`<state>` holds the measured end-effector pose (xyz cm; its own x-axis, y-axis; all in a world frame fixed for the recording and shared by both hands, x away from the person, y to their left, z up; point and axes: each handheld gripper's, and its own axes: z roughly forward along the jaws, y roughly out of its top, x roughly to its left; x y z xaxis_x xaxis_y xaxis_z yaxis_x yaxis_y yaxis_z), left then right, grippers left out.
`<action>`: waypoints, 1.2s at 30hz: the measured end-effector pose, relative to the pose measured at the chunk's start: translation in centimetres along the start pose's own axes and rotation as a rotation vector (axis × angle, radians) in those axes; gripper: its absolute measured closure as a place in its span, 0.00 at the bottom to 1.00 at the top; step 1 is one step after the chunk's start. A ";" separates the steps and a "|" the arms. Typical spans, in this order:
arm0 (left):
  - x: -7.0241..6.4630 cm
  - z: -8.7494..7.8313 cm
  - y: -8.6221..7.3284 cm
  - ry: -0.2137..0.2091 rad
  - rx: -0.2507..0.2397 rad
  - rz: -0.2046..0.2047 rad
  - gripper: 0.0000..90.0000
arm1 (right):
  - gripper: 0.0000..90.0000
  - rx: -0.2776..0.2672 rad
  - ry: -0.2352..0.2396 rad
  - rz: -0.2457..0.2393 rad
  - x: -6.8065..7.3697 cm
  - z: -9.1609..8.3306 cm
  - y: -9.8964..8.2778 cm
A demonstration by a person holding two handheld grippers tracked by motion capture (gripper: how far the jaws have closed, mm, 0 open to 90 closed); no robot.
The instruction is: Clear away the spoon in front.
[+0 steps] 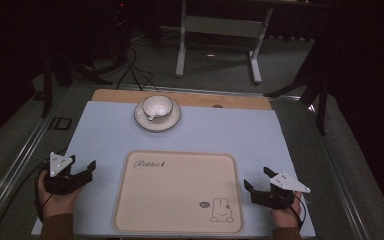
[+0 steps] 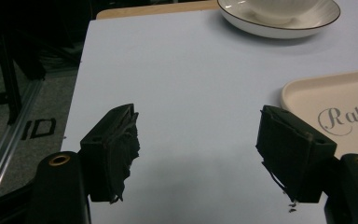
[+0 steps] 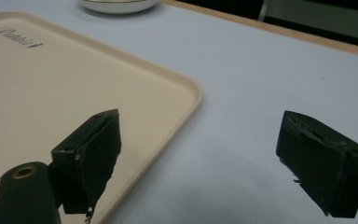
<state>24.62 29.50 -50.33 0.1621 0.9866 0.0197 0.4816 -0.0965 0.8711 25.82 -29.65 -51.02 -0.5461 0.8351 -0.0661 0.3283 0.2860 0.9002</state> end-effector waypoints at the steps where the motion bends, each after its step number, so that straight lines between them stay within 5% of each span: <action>1: 0.0 0.0 0.0 0.001 -0.002 0.000 0.32 | 0.15 -0.003 -0.003 -0.004 0.0 0.0 0.0; 16: -0.7 0.3 0.4 -0.004 -0.004 -0.035 0.32 | 0.15 -0.024 -0.023 -0.046 0.5 -0.4 0.1; 36: -2.3 0.4 3.9 -0.045 -0.060 0.015 0.31 | 0.15 -0.038 -0.006 -0.034 0.6 -0.2 0.3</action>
<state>26.51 26.83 -47.17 0.2078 0.9781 0.0120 0.4269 -0.1017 0.8986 25.41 -29.17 -50.74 -0.5516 0.8281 -0.0998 0.2797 0.2964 0.9132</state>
